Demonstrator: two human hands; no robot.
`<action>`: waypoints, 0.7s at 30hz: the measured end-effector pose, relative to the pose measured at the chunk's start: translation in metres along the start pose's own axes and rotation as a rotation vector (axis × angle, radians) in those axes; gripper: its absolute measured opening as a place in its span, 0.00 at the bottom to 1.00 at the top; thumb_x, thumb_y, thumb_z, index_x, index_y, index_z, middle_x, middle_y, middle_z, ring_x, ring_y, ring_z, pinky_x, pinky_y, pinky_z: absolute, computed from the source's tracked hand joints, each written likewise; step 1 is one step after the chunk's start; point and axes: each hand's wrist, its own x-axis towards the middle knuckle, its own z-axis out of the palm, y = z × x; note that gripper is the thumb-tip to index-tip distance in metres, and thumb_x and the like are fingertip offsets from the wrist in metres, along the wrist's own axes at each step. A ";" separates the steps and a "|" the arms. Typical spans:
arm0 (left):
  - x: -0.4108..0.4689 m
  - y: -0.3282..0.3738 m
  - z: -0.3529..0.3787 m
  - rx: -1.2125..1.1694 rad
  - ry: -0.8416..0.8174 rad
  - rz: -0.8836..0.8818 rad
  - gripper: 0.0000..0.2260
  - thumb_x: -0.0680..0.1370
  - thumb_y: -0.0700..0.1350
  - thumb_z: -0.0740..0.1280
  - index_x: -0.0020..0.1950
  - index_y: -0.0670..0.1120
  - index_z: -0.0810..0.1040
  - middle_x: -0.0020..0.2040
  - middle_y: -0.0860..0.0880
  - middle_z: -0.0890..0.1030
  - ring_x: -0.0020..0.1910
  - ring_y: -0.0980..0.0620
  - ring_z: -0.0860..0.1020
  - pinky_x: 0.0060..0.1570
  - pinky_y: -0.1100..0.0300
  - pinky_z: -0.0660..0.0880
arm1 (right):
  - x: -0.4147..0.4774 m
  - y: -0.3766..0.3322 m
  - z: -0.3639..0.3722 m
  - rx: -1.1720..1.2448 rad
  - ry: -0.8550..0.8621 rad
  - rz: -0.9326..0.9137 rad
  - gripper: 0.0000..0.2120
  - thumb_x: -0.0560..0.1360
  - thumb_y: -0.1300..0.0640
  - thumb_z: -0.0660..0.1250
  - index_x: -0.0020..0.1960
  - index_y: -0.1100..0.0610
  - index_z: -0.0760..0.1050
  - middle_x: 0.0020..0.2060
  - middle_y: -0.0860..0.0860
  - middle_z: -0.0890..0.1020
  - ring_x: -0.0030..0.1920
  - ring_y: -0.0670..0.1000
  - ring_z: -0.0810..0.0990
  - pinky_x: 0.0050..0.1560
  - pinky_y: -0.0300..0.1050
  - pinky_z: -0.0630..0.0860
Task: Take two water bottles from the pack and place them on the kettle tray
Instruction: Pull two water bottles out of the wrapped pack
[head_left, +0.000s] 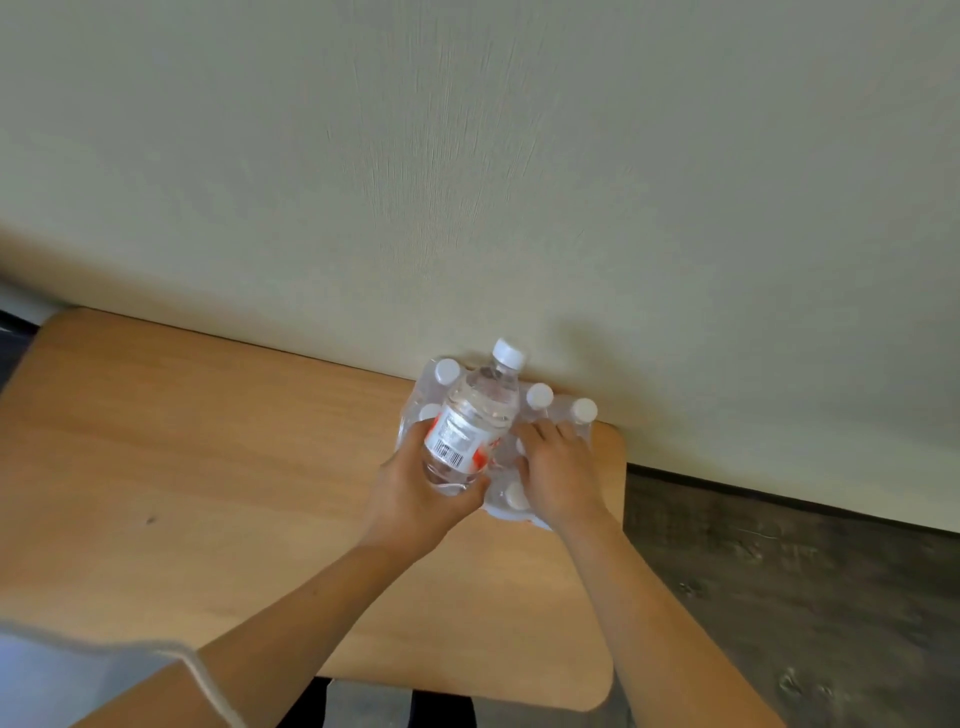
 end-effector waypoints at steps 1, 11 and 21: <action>0.001 0.001 0.001 -0.002 0.009 -0.007 0.28 0.63 0.57 0.79 0.55 0.76 0.68 0.49 0.72 0.81 0.46 0.69 0.82 0.40 0.78 0.74 | 0.003 -0.001 0.000 -0.016 -0.014 0.019 0.18 0.79 0.60 0.63 0.68 0.54 0.72 0.60 0.53 0.79 0.58 0.57 0.75 0.55 0.49 0.71; 0.003 0.000 0.000 0.047 -0.038 -0.039 0.27 0.65 0.60 0.78 0.55 0.76 0.66 0.47 0.65 0.84 0.44 0.65 0.84 0.41 0.70 0.79 | 0.001 -0.003 -0.006 0.016 0.040 -0.040 0.13 0.76 0.60 0.68 0.61 0.57 0.76 0.55 0.55 0.82 0.56 0.56 0.78 0.53 0.47 0.72; -0.002 0.012 -0.008 -0.114 -0.010 -0.178 0.25 0.62 0.58 0.78 0.53 0.73 0.72 0.46 0.69 0.84 0.43 0.69 0.83 0.39 0.72 0.77 | -0.046 -0.004 -0.084 0.563 0.357 -0.099 0.08 0.79 0.59 0.66 0.57 0.53 0.75 0.51 0.45 0.78 0.50 0.47 0.77 0.47 0.39 0.70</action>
